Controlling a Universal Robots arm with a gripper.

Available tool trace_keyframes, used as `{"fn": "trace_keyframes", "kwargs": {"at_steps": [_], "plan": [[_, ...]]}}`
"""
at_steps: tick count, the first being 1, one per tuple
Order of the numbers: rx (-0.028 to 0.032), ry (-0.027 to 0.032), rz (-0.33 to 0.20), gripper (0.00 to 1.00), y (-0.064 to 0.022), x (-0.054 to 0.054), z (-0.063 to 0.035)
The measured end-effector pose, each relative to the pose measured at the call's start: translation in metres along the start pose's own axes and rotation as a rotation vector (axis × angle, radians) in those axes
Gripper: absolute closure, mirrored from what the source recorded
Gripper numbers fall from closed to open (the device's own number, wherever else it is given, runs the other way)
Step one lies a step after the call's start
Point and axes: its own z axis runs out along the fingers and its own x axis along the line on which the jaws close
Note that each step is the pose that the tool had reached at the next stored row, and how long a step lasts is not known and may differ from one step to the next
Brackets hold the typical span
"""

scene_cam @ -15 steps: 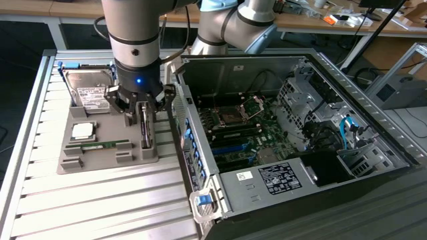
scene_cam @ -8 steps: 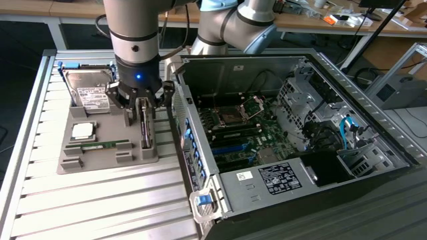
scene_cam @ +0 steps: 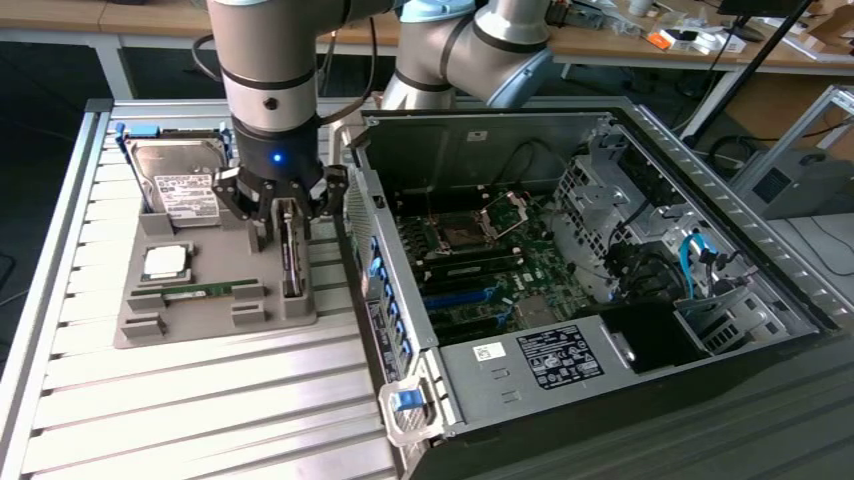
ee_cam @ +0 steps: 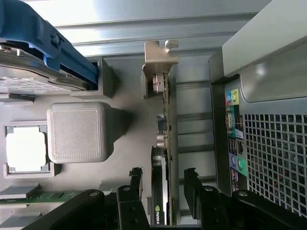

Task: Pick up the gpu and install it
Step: 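Pick up the gpu and move the gpu toward the slot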

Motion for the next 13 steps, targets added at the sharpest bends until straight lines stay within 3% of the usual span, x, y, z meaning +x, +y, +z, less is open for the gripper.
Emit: {"fn": "trace_keyframes", "kwargs": {"at_steps": [3, 6, 7, 13], "plan": [[0.0000, 0.0003, 0.000, 0.52, 0.0003, 0.0003, 0.0085], [0.0000, 0.0004, 0.000, 0.53, 0.0002, 0.0003, 0.0096], [0.0000, 0.0004, 0.000, 0.72, 0.0002, 0.0003, 0.0096], [0.0019, 0.0000, 0.000, 0.73, 0.0002, 0.0003, 0.0097]]}}
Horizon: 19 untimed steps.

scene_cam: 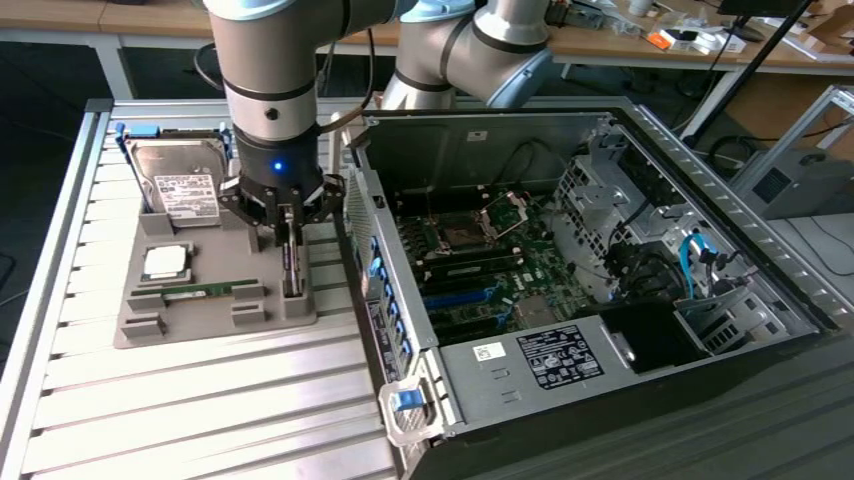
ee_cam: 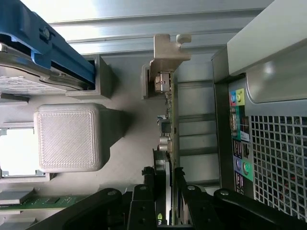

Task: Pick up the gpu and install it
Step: 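Pick up the gpu and move the gpu toward the slot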

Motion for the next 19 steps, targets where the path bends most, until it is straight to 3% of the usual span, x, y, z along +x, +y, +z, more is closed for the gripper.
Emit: {"fn": "trace_keyframes", "kwargs": {"at_steps": [19], "plan": [[0.0011, 0.0001, 0.000, 0.73, 0.0003, -0.0002, -0.0076]]}}
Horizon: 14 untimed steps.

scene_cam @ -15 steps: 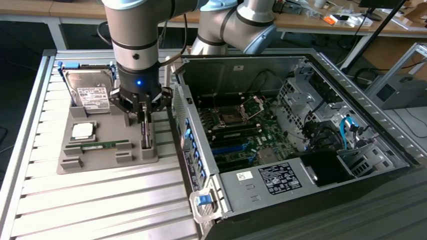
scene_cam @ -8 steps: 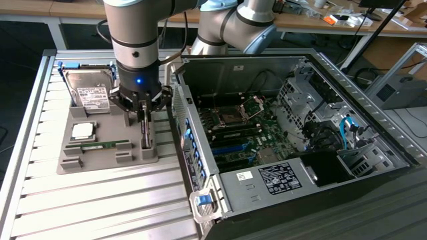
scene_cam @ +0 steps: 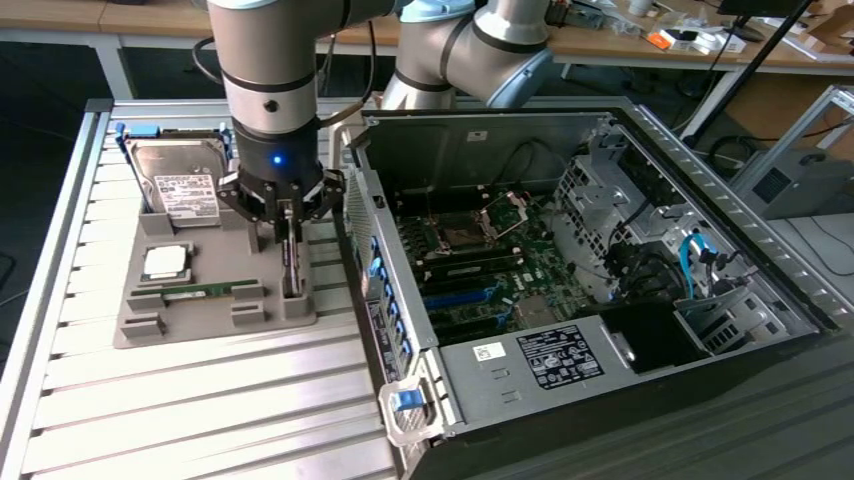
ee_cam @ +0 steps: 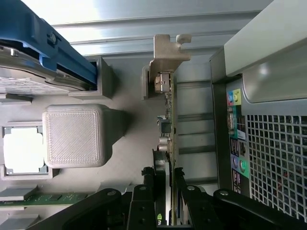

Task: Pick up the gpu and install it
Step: 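Pick up the gpu and move the gpu toward the slot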

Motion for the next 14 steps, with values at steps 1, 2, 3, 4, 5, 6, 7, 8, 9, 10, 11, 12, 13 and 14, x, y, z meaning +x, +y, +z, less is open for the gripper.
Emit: {"fn": "trace_keyframes", "kwargs": {"at_steps": [1, 2, 3, 4, 5, 6, 7, 8, 9, 10, 11, 12, 13, 14], "plan": [[0.0000, -0.0001, 0.000, 0.73, 0.0000, 0.0000, -0.0007], [0.0000, 0.0000, 0.000, 0.73, 0.0001, 0.0000, -0.0011], [0.0000, 0.0000, 0.000, 0.73, 0.0001, 0.0000, -0.0014], [0.0001, 0.0000, 0.000, 0.73, 0.0001, 0.0000, -0.0019], [0.0001, 0.0000, 0.000, 0.73, 0.0001, -0.0001, -0.0024], [0.0001, 0.0000, 0.000, 0.73, 0.0001, -0.0001, -0.0027], [0.0000, -0.0001, 0.000, 0.73, 0.0001, -0.0001, -0.0032], [0.0000, -0.0001, 0.000, 0.73, 0.0002, -0.0001, -0.0037], [0.0000, 0.0000, 0.000, 0.73, 0.0002, -0.0001, -0.0041], [0.0000, 0.0000, 0.000, 0.73, 0.0002, -0.0001, -0.0044], [0.0000, 0.0000, 0.000, 0.73, 0.0002, -0.0001, -0.0049], [0.0000, 0.0000, 0.000, 0.73, 0.0002, -0.0001, -0.0055], [0.0001, 0.0000, 0.000, 0.73, 0.0002, -0.0002, -0.0062], [0.0001, 0.0001, 0.000, 0.73, 0.0003, -0.0002, -0.0068]]}}
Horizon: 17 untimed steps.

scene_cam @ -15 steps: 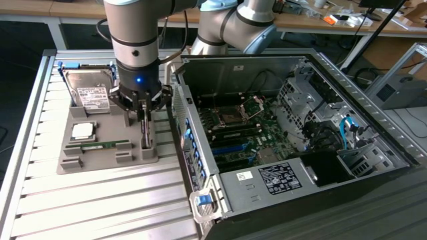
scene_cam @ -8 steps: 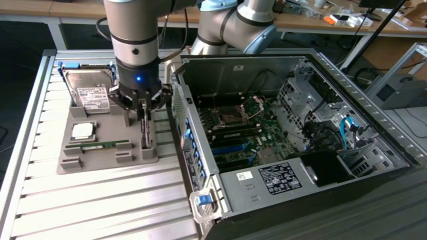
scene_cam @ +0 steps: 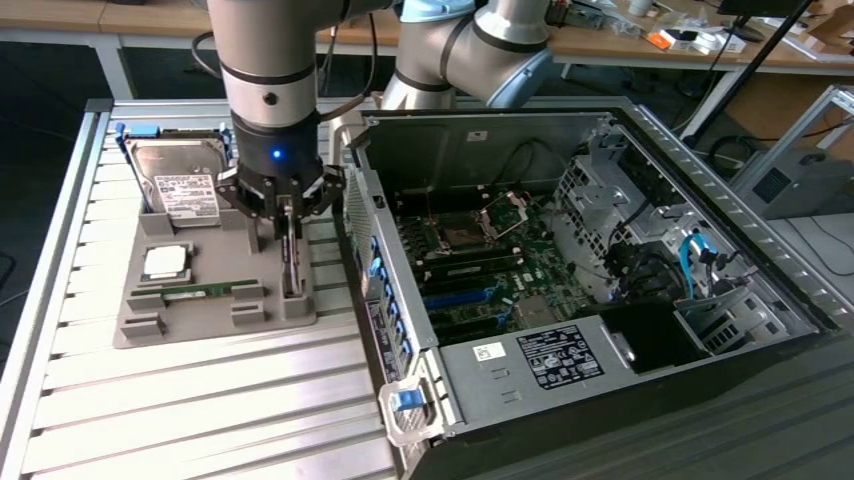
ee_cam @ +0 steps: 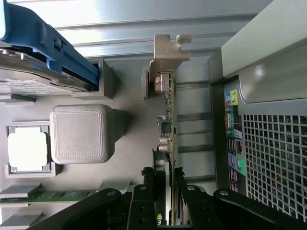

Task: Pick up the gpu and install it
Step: 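Pick up the gpu and move the gpu toward the slot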

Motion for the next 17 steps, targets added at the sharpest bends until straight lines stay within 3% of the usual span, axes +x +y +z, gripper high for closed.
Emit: {"fn": "trace_keyframes", "kwargs": {"at_steps": [17], "plan": [[-0.0001, 0.0000, 0.000, 0.73, 0.0003, -0.0002, -0.0070]]}}
